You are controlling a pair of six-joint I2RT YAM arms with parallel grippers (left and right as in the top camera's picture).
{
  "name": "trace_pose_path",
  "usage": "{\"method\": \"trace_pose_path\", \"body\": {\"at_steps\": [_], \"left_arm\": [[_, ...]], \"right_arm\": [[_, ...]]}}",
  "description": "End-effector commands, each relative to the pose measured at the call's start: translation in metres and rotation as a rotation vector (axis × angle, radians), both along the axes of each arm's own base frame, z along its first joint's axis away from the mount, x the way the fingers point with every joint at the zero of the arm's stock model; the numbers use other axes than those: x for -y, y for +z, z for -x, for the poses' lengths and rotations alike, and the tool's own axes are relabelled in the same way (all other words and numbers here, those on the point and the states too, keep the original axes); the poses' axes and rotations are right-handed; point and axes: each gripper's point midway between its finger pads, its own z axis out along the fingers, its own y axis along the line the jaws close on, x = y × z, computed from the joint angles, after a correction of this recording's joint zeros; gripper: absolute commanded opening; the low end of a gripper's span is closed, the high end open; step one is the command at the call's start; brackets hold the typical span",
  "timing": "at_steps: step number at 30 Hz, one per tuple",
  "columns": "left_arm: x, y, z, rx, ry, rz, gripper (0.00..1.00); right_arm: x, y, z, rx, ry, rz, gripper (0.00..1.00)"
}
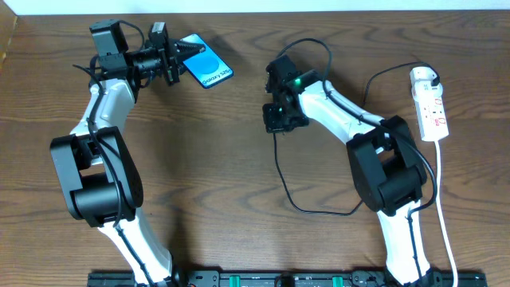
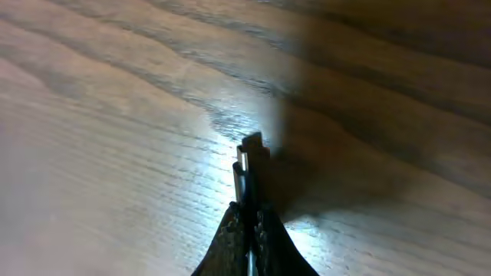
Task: Plug charger to phone and switch on socket
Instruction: 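Close the right gripper on the connector and lift it, then hold the phone upright with the left gripper, bring connector toward its bottom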
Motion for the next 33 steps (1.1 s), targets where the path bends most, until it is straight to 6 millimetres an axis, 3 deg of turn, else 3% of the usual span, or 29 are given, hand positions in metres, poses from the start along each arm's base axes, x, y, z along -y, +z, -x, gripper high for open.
{"method": "trace_pose_path", "body": {"at_steps": [1, 3, 5, 8, 10, 17, 24, 33], "left_arm": [[0.005, 0.022, 0.01, 0.063, -0.065, 0.023, 0.07], [0.007, 0.022, 0.011, 0.071, -0.073, 0.024, 0.07], [0.011, 0.023, 0.013, 0.089, -0.089, 0.023, 0.07], [0.018, 0.023, 0.014, 0.093, -0.107, 0.024, 0.07], [0.023, 0.023, 0.015, 0.108, -0.12, 0.02, 0.07], [0.044, 0.025, 0.019, 0.162, -0.167, 0.008, 0.07], [0.068, 0.033, 0.022, 0.28, -0.223, -0.01, 0.07], [0.072, 0.034, 0.023, 0.3, -0.232, -0.012, 0.07]], "right_arm": [[-0.007, 0.052, -0.005, 0.004, 0.043, -0.231, 0.01], [-0.004, 0.082, -0.009, 0.035, 0.063, -0.323, 0.01], [-0.003, 0.127, -0.007, 0.075, 0.113, -0.452, 0.01], [0.0, 0.165, 0.004, 0.091, 0.166, -0.567, 0.01], [0.002, 0.18, 0.011, 0.093, 0.189, -0.624, 0.01], [-0.008, 0.189, 0.045, 0.049, 0.298, -0.902, 0.01], [-0.014, 0.197, 0.049, 0.032, 0.328, -1.023, 0.01], [-0.02, 0.208, 0.053, 0.026, 0.362, -1.072, 0.01]]}}
